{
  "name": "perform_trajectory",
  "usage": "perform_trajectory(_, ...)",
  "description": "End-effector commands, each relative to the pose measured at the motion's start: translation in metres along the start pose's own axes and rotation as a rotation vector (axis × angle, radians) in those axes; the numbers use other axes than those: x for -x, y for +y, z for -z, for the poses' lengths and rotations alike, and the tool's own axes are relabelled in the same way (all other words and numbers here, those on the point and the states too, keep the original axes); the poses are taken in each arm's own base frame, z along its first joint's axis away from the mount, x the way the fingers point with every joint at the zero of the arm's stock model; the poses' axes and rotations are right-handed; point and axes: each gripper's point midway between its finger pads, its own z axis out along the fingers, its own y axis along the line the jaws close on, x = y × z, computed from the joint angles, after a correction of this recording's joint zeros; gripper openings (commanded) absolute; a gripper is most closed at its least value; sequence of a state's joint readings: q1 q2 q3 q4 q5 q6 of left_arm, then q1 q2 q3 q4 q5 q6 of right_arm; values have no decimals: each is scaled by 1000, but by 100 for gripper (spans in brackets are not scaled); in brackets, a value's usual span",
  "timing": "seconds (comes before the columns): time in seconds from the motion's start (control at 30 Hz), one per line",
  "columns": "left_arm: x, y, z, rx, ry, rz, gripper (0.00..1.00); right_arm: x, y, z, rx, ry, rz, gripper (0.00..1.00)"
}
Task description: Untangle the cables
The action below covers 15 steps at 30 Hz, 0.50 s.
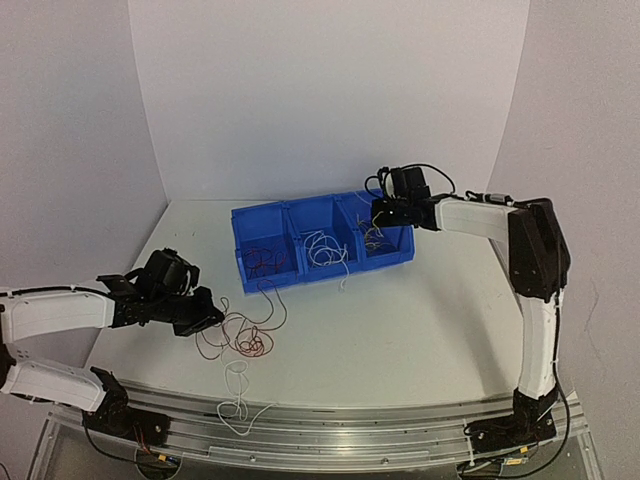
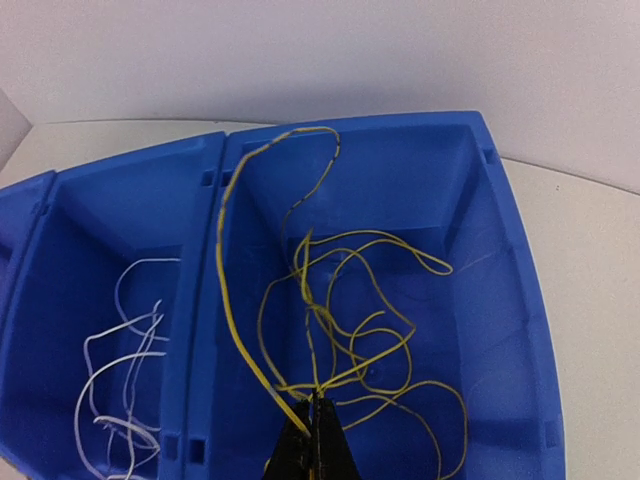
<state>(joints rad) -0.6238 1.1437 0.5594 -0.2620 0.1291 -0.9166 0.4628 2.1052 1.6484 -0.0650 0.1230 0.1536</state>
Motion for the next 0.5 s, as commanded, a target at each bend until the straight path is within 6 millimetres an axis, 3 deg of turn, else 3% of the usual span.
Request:
perform_trajectory(0.0, 5, -14, 8, -43, -17, -2, 0, -9, -26, -30, -155, 23, 4, 0)
perform_trajectory(0.2, 3, -14, 10, -52, -16, 7, 0, -11, -29, -48, -170, 32, 54, 0)
perform_trajectory(0.47, 3, -18, 11, -57, -6, -2, 0, -24, -10, -65, -47, 70, 278, 9)
